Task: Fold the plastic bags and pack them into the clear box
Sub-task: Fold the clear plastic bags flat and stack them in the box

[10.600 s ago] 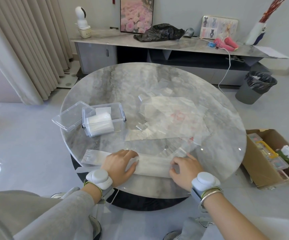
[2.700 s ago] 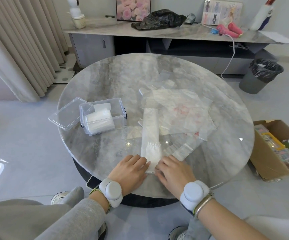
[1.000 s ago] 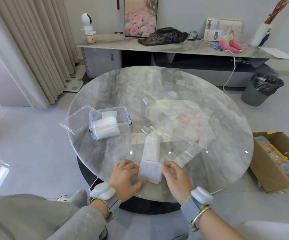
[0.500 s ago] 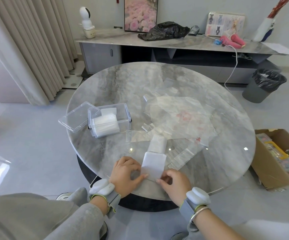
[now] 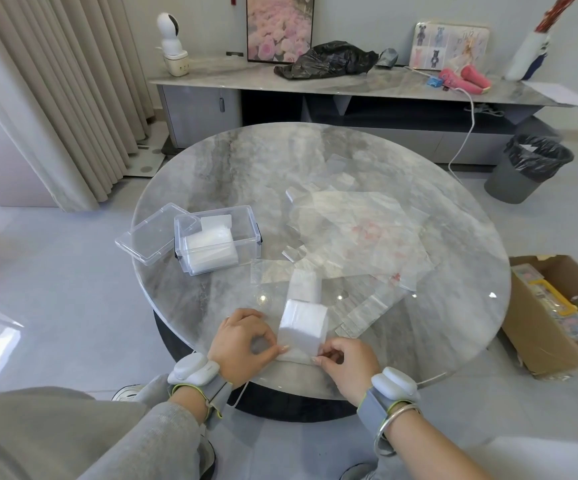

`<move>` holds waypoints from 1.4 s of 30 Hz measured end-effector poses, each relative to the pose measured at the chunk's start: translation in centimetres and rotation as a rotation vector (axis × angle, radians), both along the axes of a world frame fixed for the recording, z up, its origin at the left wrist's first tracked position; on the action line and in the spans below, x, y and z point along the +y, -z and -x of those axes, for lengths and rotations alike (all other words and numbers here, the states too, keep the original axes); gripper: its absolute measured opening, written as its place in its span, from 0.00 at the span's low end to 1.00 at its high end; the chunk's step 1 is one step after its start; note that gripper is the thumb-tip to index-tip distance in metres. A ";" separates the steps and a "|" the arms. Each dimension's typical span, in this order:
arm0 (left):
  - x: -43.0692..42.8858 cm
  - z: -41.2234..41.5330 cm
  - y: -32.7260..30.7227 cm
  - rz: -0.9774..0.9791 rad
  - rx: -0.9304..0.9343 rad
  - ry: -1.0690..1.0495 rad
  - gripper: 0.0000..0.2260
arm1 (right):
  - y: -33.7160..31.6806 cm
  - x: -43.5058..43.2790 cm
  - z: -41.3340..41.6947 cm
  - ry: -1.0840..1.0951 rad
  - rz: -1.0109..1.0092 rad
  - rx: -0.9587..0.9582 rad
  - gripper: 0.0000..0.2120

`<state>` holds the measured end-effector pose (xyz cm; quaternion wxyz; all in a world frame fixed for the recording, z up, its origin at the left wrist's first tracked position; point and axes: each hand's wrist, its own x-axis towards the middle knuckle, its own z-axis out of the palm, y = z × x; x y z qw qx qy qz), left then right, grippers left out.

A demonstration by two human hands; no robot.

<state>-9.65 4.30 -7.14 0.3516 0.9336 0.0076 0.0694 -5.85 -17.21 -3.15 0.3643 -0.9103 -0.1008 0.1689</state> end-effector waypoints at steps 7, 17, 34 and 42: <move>-0.2 0.2 -0.4 0.017 -0.081 -0.056 0.23 | -0.1 -0.1 -0.1 -0.037 0.019 0.005 0.05; -0.3 0.3 0.2 0.004 -0.094 -0.056 0.19 | -0.3 0.4 -0.2 -0.060 -0.004 0.007 0.12; -2.0 -1.0 0.5 -0.509 -0.163 0.315 0.25 | 0.2 1.1 -0.8 -0.090 0.183 -0.136 0.24; -1.6 -1.3 1.8 -0.558 -0.083 0.346 0.26 | -0.3 0.9 -0.6 -0.029 0.268 -0.074 0.23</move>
